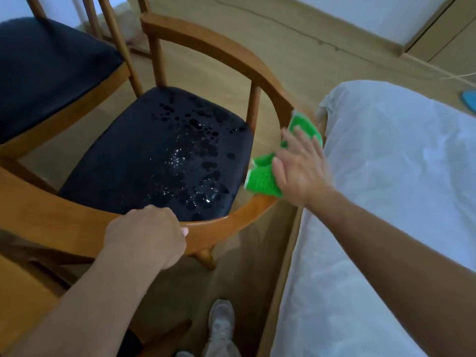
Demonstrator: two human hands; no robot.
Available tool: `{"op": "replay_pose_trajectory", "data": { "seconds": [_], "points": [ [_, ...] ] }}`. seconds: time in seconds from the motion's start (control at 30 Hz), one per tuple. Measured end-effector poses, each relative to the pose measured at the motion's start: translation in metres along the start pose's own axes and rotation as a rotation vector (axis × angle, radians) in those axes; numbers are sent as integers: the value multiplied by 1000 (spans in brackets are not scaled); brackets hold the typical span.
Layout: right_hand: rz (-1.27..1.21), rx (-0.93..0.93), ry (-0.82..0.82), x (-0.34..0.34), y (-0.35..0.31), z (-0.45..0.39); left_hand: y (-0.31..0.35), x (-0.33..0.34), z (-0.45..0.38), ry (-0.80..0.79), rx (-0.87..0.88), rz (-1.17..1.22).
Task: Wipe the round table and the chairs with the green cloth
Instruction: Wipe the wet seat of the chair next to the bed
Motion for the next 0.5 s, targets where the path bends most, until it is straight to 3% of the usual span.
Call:
{"op": "replay_pose_trajectory", "data": {
  "seconds": [0.07,0.13,0.17,0.23,0.33,0.43,0.5],
  "points": [
    [-136,197,92,-6,6,-7,5,0,-2,26,-21,-46],
    [-98,259,353,-16,-15,3,15,1,-4,58,-12,-1],
    [-154,284,407,-14,-27,15,23,2,-4,75,15,55],
    [-356,347,400,5,-47,39,46,-1,0,101,94,144],
    [-772,464,171,47,-72,73,82,-7,10,150,211,101],
    [-939,572,315,41,-69,79,93,-13,4,194,267,32],
    [-1059,660,388,38,-52,68,92,-14,-6,131,316,58]
  ]
}}
Point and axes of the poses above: each hand's wrist, its own z-axis away from the middle knuckle, its own x-axis out of the palm, y = z × x, the point moved 7 cm from there along -z, towards the middle knuckle, and after that the axes turned 2 degrees about y, right-handed, at the moved point
